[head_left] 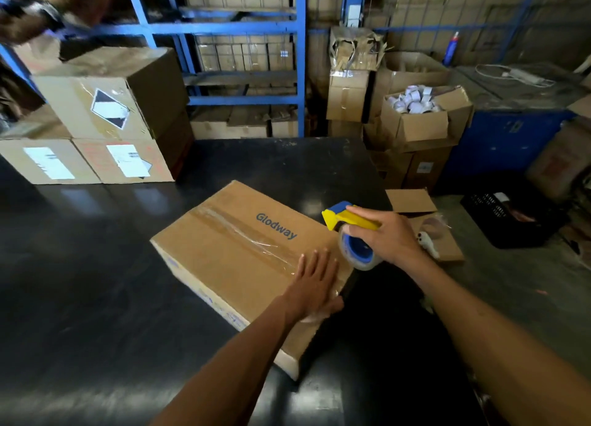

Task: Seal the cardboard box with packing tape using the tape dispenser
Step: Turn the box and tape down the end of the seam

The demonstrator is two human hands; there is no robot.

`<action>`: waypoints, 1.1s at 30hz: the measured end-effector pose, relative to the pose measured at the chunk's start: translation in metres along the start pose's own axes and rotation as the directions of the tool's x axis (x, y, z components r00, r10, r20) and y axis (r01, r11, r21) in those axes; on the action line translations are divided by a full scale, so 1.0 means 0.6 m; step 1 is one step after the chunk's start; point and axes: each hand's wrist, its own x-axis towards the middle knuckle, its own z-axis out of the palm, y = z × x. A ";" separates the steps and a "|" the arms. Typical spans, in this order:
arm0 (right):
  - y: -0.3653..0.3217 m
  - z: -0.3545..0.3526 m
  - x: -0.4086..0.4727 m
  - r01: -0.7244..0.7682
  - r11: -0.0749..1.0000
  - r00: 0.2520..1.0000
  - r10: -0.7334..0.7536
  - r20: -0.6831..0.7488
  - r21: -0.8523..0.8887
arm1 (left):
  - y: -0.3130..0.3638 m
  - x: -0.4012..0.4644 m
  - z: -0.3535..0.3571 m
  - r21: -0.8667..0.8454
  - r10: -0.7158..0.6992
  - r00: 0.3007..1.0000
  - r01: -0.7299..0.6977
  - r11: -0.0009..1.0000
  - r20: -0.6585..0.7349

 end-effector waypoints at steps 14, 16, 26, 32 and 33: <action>-0.084 0.109 -0.176 -0.104 0.989 0.991 0.094 0.095 0.107 | -0.055 -0.181 -0.050 0.110 0.106 0.927 -0.155 0.982 0.360; -0.079 0.106 -0.199 -0.114 0.986 0.990 0.103 0.095 0.121 | -0.056 -0.183 -0.048 0.116 0.121 0.926 -0.172 0.978 0.359; -0.047 0.086 -0.239 -0.171 0.966 0.985 0.164 0.054 0.195 | -0.069 -0.189 -0.020 0.276 0.153 0.955 -0.223 0.935 0.254; -0.045 0.071 -0.235 -0.171 0.957 0.985 0.164 0.052 0.236 | -0.041 -0.162 -0.009 0.272 0.127 0.975 -0.173 0.947 0.181; -0.043 0.068 -0.235 -0.167 0.957 0.986 0.159 0.056 0.235 | -0.040 -0.158 -0.008 0.262 0.129 0.975 -0.174 0.949 0.180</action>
